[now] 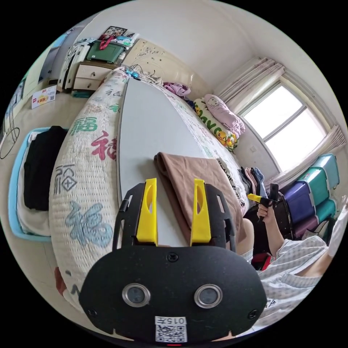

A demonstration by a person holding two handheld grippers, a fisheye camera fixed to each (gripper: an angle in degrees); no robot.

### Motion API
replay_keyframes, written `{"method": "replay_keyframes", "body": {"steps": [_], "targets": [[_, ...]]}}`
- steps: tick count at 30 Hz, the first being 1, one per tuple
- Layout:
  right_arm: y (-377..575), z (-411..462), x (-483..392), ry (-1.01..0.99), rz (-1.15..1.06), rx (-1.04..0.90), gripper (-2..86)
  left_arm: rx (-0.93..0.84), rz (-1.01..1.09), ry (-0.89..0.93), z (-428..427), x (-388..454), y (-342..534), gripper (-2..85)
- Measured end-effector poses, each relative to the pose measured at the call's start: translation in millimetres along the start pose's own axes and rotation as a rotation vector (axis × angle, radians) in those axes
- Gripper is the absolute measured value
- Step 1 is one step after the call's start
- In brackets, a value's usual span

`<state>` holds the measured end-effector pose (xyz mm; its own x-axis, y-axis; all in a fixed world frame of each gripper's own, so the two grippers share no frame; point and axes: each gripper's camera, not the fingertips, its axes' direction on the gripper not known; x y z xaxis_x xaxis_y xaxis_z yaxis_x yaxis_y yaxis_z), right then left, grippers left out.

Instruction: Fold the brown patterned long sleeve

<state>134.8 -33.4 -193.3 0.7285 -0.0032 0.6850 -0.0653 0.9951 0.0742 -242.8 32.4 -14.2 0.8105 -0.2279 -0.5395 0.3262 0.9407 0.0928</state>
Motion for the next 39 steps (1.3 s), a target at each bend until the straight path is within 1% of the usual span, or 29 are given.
{"method": "replay_keyframes", "body": {"steps": [1, 4, 8, 9, 14, 20, 27, 31, 33, 36, 39], "targets": [[-25, 1, 0, 0.022, 0.029, 0.01, 11.4, -0.011, -0.002, 0.005, 6, -3, -7, 15.9], [-88, 15, -2, -0.054, 0.072, 0.017, 13.7, -0.063, -0.007, -0.008, 32, -14, -33, 17.8], [-160, 39, -25, -0.022, 0.086, 0.019, 16.2, -0.097, 0.038, -0.059, 50, -14, -46, 18.5], [-168, 43, -30, -0.024, 0.086, 0.008, 16.3, -0.113, 0.037, -0.063, 55, -18, -47, 18.6], [-224, 72, -83, -0.025, 0.081, -0.058, 16.7, -0.084, 0.043, -0.019, 62, -29, -56, 17.9], [-268, 92, -143, -0.063, 0.105, -0.084, 16.2, -0.088, 0.032, 0.048, 78, -39, -75, 16.6], [-303, 110, -212, -0.133, 0.163, -0.063, 15.5, -0.127, -0.042, 0.192, 99, -63, -101, 13.5], [-315, 113, -263, -0.148, 0.173, -0.056, 14.8, -0.15, -0.084, 0.273, 105, -74, -111, 13.5], [-318, 113, -285, -0.15, 0.18, -0.058, 14.5, -0.183, -0.076, 0.331, 105, -77, -114, 15.1], [-320, 108, -324, -0.149, 0.165, -0.055, 13.9, -0.185, -0.058, 0.298, 99, -79, -111, 15.2], [-324, 110, -365, -0.15, 0.14, -0.055, 13.6, -0.166, -0.096, 0.326, 103, -86, -111, 13.4]]}}
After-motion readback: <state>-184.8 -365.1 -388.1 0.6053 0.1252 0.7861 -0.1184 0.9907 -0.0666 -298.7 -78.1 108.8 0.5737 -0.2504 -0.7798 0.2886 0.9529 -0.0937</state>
